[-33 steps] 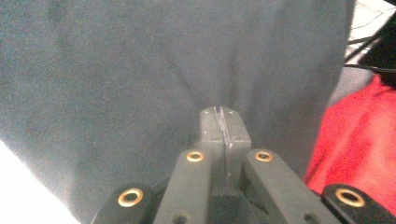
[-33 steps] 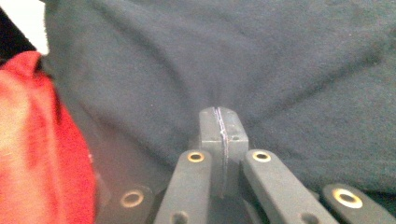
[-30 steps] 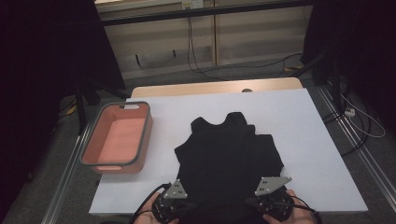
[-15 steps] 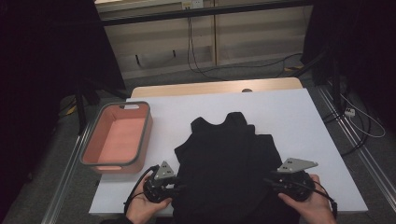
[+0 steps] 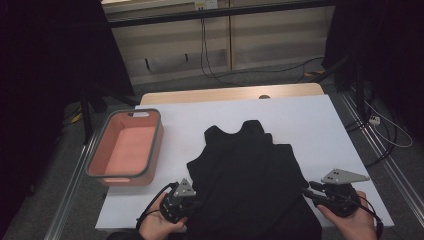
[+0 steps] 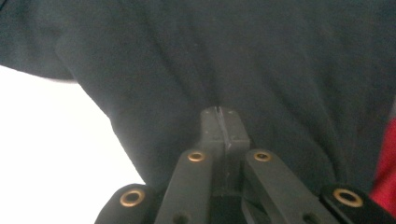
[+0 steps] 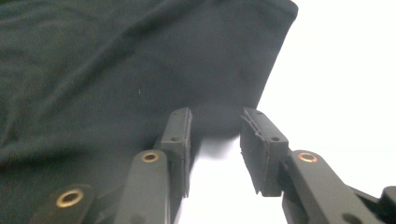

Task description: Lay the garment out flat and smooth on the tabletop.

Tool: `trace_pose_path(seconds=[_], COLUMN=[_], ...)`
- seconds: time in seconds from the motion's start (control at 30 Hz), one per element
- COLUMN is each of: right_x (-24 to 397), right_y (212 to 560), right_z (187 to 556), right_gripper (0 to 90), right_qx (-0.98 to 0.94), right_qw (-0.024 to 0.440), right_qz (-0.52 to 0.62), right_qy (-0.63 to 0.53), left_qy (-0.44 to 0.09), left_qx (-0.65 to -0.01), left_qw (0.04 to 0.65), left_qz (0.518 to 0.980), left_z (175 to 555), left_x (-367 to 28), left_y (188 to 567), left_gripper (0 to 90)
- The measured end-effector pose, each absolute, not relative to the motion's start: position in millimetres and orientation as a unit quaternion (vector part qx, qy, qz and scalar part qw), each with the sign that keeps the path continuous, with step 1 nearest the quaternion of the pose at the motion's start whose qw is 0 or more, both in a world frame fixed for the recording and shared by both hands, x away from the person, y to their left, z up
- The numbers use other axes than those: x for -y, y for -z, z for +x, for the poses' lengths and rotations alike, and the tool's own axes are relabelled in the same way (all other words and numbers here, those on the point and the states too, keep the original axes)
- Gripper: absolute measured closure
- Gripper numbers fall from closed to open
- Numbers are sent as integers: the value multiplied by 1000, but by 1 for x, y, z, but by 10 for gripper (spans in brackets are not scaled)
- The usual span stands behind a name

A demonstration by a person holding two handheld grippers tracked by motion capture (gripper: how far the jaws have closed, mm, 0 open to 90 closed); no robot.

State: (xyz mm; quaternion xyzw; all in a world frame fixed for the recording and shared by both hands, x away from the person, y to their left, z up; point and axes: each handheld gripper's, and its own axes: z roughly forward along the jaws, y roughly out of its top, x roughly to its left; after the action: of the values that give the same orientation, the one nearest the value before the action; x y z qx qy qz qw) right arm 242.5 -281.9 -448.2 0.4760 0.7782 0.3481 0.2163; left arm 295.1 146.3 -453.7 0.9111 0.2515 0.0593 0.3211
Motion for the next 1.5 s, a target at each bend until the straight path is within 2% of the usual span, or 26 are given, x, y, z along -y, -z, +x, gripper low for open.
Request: trace_pose_path(seconds=[0.13, 0.27, 0.37, 0.5, 0.57, 0.7, 0.9, 1.2, 1.43, 1.5], right_x=[281, 273, 266, 264, 264, 262, 268, 274, 273, 271], right_y=[457, 462, 463, 463, 462, 460, 459, 458, 449, 446], right_z=[242, 246, 253, 259, 259, 255, 241, 226, 226, 229], right_gripper=[654, 619, 603, 719, 879, 894, 897, 888, 728, 705], right_qx=[-798, -814, -819, -821, -824, -832, -842, -841, -816, -810], right_qw=[182, 171, 172, 161, 152, 160, 170, 164, 184, 190], right_qz=[476, 457, 448, 449, 445, 436, 422, 426, 431, 428], right_qy=[-322, -315, -314, -314, -317, -304, -289, -289, -337, -352], left_qy=[-53, -45, -45, -56, -62, -81, -102, -114, -130, -135], left_qx=[-258, -260, -259, -256, -257, -262, -268, -270, -264, -267], left_qw=[326, 347, 353, 347, 347, 347, 344, 354, 367, 370], left_qz=[908, 900, 898, 901, 900, 897, 894, 888, 882, 880], left_z=[294, 298, 301, 305, 306, 306, 308, 313, 316, 317], left_x=[-148, -151, -150, -148, -148, -149, -150, -147, -145, -145], left_y=[453, 451, 452, 453, 453, 452, 451, 449, 449, 449], left_gripper=[900, 900, 845, 737, 679, 540, 409, 291, 212, 194])
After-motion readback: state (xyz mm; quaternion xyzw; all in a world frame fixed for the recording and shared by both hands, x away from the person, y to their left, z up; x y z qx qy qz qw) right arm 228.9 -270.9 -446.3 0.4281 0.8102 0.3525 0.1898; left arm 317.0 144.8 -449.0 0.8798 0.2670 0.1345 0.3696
